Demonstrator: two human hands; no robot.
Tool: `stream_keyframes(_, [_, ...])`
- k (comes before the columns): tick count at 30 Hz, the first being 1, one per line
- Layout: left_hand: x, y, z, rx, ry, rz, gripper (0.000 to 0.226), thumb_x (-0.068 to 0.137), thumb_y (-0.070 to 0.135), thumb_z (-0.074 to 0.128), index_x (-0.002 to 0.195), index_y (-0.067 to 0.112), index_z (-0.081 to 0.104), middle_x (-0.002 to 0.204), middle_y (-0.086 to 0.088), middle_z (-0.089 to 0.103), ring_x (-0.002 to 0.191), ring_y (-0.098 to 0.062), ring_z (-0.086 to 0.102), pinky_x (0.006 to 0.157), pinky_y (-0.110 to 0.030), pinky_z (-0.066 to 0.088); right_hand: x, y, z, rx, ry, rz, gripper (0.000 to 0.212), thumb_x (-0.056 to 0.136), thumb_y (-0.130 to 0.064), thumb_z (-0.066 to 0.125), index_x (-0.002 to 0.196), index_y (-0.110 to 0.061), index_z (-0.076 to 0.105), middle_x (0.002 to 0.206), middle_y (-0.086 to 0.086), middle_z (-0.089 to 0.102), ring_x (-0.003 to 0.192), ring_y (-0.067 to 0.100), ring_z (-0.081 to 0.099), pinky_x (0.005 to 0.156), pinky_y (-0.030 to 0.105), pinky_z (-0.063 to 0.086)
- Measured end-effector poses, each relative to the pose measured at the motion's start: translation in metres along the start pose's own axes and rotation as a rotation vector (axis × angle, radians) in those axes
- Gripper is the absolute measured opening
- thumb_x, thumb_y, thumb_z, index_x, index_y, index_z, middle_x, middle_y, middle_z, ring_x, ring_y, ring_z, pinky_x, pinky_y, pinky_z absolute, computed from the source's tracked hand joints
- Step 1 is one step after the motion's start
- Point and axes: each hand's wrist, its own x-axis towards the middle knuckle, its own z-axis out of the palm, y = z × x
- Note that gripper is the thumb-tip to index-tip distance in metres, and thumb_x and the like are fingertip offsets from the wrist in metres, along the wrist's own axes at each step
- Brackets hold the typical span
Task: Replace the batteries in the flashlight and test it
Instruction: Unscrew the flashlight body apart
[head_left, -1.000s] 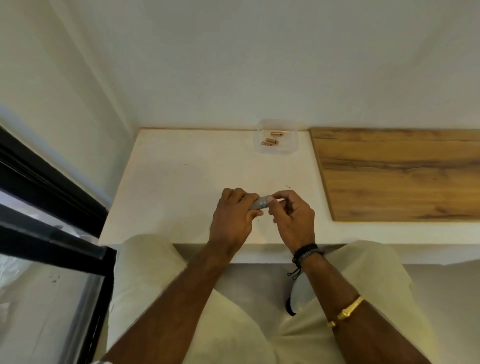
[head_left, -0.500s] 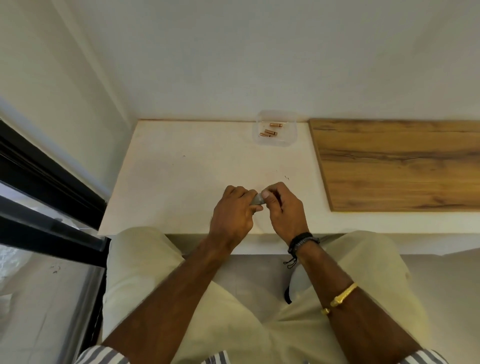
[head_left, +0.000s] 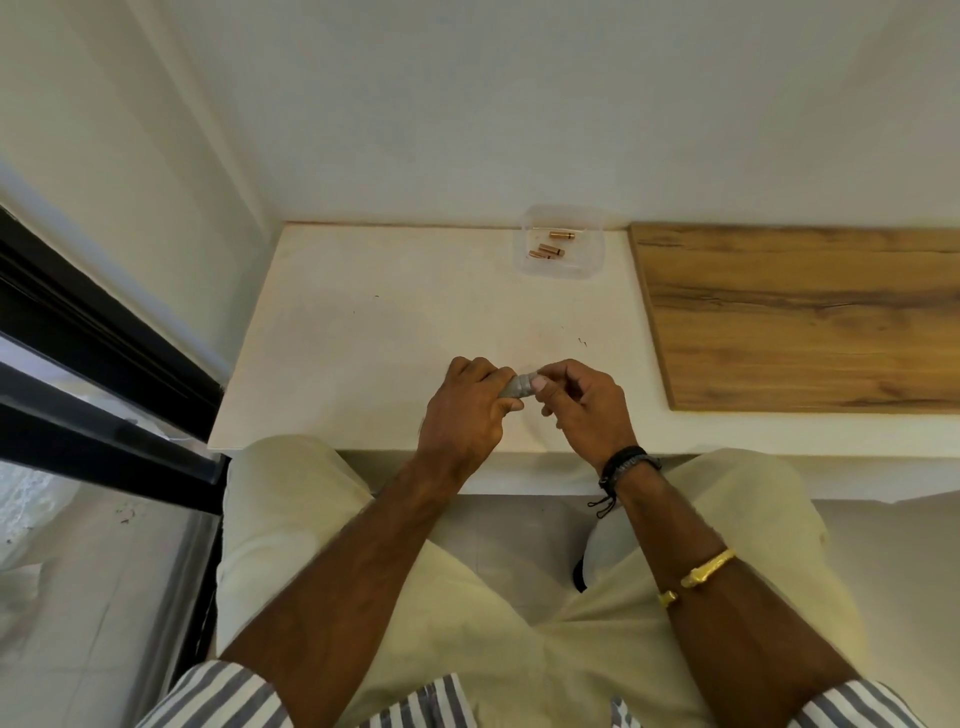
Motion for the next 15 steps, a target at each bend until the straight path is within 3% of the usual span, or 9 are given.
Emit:
stream_keyframes(2, [0.0, 0.0, 0.0, -0.003, 0.012, -0.001, 0.032, 0.097, 0.031, 0.058, 0.123, 0.014, 0.062, 0.113, -0.005, 0.063, 0.106, -0.021, 0.047, 0.082, -0.033, 0.047, 0.001, 0.002, -0.001, 0.017, -0.031, -0.052, 0.014, 0.096, -0.021, 0.068, 0.109, -0.022, 0.07, 0.093, -0.01, 0.072, 0.082, 0.007, 0.068, 0.069, 0.02, 0.056])
stream_keyframes(6, [-0.002, -0.001, 0.0, -0.012, 0.019, 0.001, 0.032, 0.096, 0.029, 0.059, 0.124, 0.012, 0.062, 0.114, -0.006, 0.063, 0.107, -0.022, 0.047, 0.084, -0.035, 0.049, 0.0, -0.002, -0.005, 0.038, -0.067, -0.086, 0.033, 0.086, 0.003, 0.07, 0.107, -0.022, 0.071, 0.107, -0.011, 0.072, 0.092, 0.006, 0.067, 0.076, 0.025, 0.056])
stream_keyframes(9, [-0.003, 0.0, 0.001, -0.012, 0.02, 0.009, 0.033, 0.096, 0.029, 0.06, 0.123, 0.012, 0.062, 0.114, -0.006, 0.064, 0.106, -0.023, 0.048, 0.084, -0.035, 0.048, -0.002, -0.007, -0.004, 0.117, -0.026, 0.001, 0.031, 0.087, -0.014, 0.072, 0.116, -0.026, 0.068, 0.107, -0.009, 0.073, 0.092, 0.011, 0.07, 0.076, 0.028, 0.059])
stream_keyframes(12, [-0.004, 0.0, 0.001, -0.016, 0.036, 0.024, 0.03, 0.094, 0.028, 0.061, 0.119, 0.012, 0.064, 0.11, -0.006, 0.064, 0.104, -0.024, 0.049, 0.08, -0.037, 0.051, -0.003, -0.008, -0.003, 0.069, 0.025, 0.099, 0.022, 0.095, -0.041, 0.067, 0.107, -0.023, 0.071, 0.093, -0.007, 0.074, 0.076, 0.008, 0.071, 0.064, 0.022, 0.052])
stream_keyframes(15, [-0.006, -0.002, 0.001, -0.01, 0.04, 0.039, 0.027, 0.094, 0.029, 0.061, 0.117, 0.014, 0.065, 0.107, -0.004, 0.064, 0.102, -0.022, 0.048, 0.077, -0.035, 0.05, -0.004, -0.004, -0.004, 0.003, -0.008, 0.05, 0.02, 0.096, -0.037, 0.066, 0.099, -0.019, 0.073, 0.081, -0.007, 0.074, 0.068, 0.007, 0.069, 0.061, 0.021, 0.051])
